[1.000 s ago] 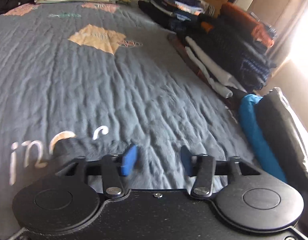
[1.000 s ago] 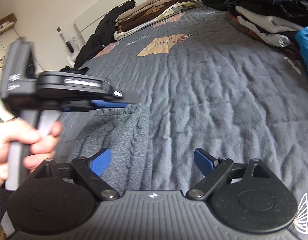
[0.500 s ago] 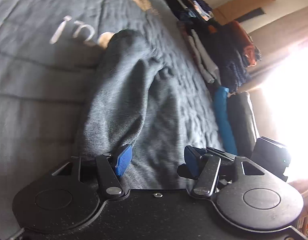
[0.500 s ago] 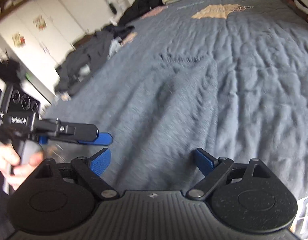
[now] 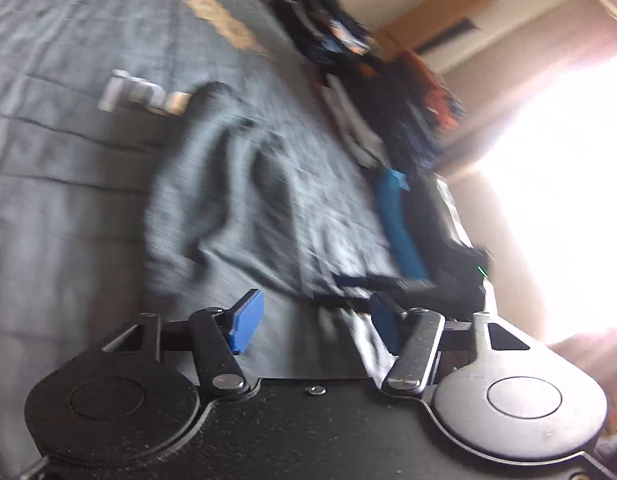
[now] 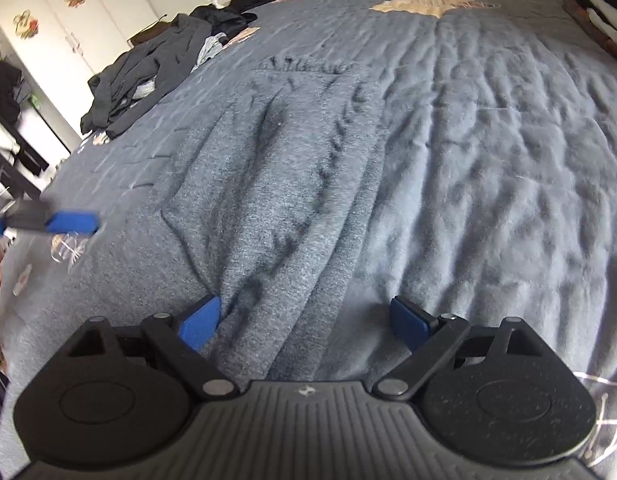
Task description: Fold clothes
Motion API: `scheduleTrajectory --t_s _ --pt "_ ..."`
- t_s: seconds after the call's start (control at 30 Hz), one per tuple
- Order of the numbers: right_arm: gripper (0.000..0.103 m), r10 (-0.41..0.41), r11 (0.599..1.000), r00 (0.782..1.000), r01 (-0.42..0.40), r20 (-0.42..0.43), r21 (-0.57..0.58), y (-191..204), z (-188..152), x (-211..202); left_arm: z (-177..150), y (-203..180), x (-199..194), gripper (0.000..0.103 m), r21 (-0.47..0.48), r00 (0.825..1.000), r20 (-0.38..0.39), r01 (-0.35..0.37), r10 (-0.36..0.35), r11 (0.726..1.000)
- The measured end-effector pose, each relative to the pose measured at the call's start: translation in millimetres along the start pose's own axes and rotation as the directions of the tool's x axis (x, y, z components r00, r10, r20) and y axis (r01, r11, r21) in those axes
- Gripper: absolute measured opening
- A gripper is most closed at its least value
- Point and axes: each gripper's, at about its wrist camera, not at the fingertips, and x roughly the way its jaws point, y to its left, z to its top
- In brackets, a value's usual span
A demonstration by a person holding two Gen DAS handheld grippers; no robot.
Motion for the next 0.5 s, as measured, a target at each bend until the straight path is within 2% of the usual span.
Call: scheduleTrajectory --t_s 0.07,0.13,0.23,0.27,0.4,0.47,0.5 --pt "0.091 0.009 0.998 1.000 -0.010 0.020 0.060 -7 6 -9 -12 3 11 0.071 -0.037 0.999 -0.044 0.002 -0.004 0.999" --pt "0.091 0.064 0.992 0.993 -0.075 0.104 0.105 -8 11 -21 -25 10 27 0.071 -0.064 0.994 -0.102 -0.039 0.032 0.997" --pt "0.091 0.137 0.971 0.964 -0.177 0.230 0.160 -9 19 -39 -35 15 32 0.071 -0.100 0.993 -0.099 -0.067 0.057 0.993" --pt "0.091 0.170 0.963 0.954 -0.214 0.248 0.161 -4 21 -39 -38 17 33 0.071 -0.112 0.993 -0.096 -0.075 0.064 0.991" --pt "0.091 0.279 0.933 0.930 -0.321 0.240 0.160 21 22 -14 -49 15 26 0.071 -0.128 0.991 -0.093 -0.104 0.092 0.986" --pt "0.091 0.264 0.937 0.944 -0.300 0.199 0.182 25 20 5 -58 12 20 0.071 -0.128 0.990 -0.097 -0.110 0.098 0.986" --pt "0.091 0.213 0.950 0.961 -0.246 0.178 0.193 22 18 12 -63 12 17 0.071 -0.132 0.990 -0.101 -0.110 0.097 0.985"
